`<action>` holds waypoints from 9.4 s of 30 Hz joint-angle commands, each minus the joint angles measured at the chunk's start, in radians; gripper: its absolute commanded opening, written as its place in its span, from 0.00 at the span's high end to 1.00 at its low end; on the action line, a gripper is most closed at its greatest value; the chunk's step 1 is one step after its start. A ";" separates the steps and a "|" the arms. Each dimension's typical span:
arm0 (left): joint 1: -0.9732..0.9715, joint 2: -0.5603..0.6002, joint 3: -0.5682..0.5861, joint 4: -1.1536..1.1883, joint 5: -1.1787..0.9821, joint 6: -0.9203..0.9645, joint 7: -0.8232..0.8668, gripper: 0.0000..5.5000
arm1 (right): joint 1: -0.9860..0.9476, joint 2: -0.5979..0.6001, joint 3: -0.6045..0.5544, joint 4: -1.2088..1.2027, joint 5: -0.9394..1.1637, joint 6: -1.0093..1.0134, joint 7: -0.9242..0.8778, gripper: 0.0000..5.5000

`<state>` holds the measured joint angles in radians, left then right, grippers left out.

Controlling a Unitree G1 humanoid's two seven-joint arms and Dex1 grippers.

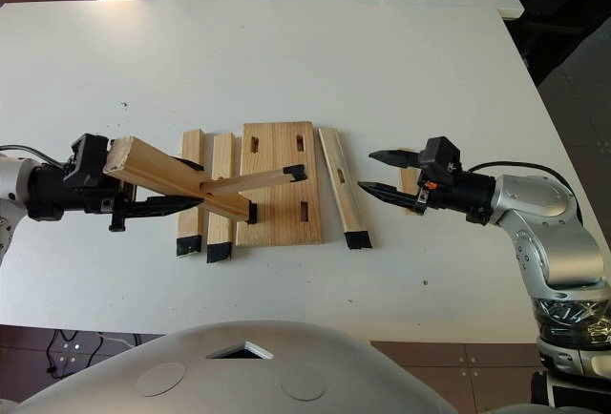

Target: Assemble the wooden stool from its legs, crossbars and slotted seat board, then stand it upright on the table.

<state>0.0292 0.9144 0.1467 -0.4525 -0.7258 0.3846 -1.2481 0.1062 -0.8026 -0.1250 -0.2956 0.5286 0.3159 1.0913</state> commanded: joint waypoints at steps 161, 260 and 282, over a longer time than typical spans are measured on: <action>-0.593 -0.145 0.129 0.095 -0.526 0.386 0.722 0.40 | -0.635 -0.089 -0.182 0.005 0.610 0.404 -0.199 0.64; 0.027 -0.130 -0.358 -0.098 0.543 -0.075 0.286 0.40 | -0.446 -0.105 0.557 0.075 -0.203 0.042 0.343 0.64; -0.575 -0.281 -0.166 0.234 -0.083 0.370 0.109 0.51 | -0.466 -0.095 0.604 0.121 -0.227 -0.021 0.309 0.64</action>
<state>-0.4383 0.6717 0.0241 -0.2271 -0.7217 0.6636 -1.0896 -0.4293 -0.8964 0.3443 -0.2246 0.4714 0.2655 1.3782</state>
